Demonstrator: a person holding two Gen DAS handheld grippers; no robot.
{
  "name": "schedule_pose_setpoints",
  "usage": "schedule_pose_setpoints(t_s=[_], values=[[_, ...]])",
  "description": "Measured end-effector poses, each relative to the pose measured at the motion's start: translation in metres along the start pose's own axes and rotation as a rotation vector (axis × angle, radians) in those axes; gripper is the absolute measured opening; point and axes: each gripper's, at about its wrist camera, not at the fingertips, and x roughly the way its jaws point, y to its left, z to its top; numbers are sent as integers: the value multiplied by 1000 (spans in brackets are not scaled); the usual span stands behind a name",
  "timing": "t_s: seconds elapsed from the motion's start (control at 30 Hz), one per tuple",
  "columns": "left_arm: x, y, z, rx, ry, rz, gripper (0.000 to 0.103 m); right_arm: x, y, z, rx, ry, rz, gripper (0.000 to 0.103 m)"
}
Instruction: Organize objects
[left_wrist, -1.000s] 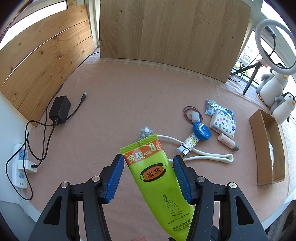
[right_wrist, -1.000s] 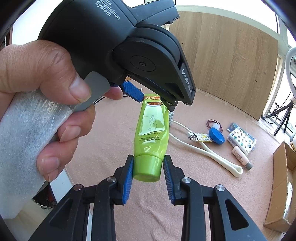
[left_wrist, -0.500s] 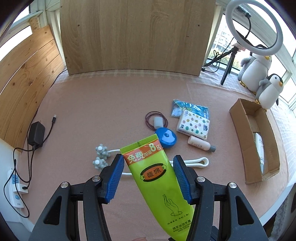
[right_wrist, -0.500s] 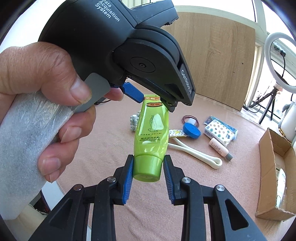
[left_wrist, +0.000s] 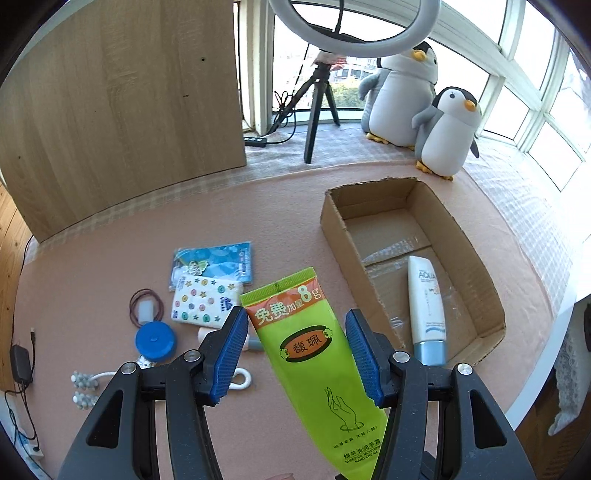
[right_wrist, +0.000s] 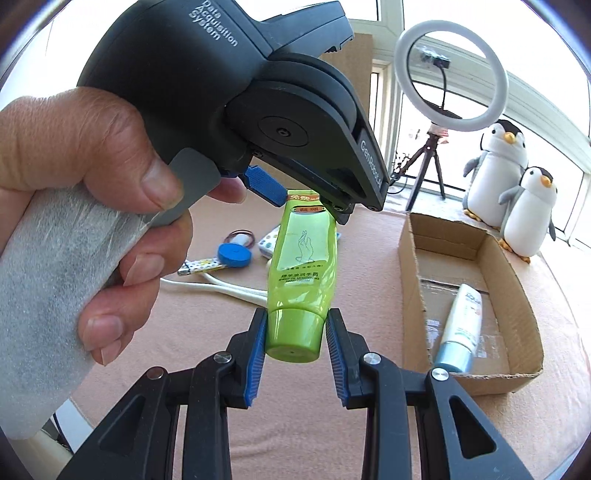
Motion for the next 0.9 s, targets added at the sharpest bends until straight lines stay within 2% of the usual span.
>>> schedule_pose_setpoints(t_s=[0.2,0.37,0.57,0.9], values=[[20,-69,16,87,-3,-64,59,-11,-49,-8,68,-8,-101,28],[30,-110,28,141,-10,-91,59,-17,-79,-14,111,-15,-163,28],[36,-139,47,186,-28,-102,59,-16,-106,-12,138,-36,-209,28],[58,-165,75,207,-37,-120,59,-6,-143,-6,149,-56,-246,28]])
